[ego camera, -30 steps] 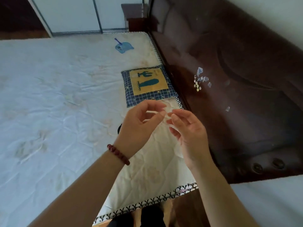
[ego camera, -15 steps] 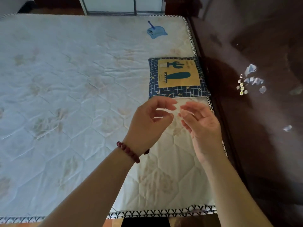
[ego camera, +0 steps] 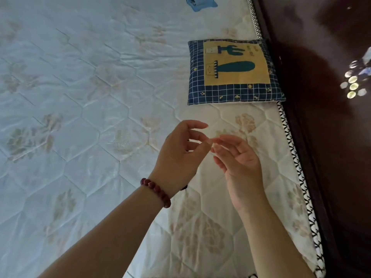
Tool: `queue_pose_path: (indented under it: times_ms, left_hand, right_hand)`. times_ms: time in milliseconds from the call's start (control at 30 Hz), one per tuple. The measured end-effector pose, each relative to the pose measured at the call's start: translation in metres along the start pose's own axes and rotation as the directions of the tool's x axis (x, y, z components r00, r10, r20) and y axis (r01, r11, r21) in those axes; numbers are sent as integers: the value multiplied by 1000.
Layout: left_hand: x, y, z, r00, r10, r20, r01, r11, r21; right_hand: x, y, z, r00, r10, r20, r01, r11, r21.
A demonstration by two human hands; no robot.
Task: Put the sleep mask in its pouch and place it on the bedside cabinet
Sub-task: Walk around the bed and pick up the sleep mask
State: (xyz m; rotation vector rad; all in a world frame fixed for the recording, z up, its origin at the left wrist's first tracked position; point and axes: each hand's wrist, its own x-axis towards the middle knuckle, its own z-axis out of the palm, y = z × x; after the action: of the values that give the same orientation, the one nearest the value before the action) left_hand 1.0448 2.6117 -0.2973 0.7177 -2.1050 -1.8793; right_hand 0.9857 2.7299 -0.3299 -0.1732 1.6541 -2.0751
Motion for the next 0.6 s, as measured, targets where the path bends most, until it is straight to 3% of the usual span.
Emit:
queue_pose_path:
  times_ms: [367,600]
  left_hand:
    - [57,-84,7,995,-95,16,92,988,127]
    - [65,-144,10,972,-231,29,217,944,250]
  right_hand:
    - [52,80,2,989,145,-26,-146,988,-48]
    - [73,132,-19,968,243,-56,-250,948,-199]
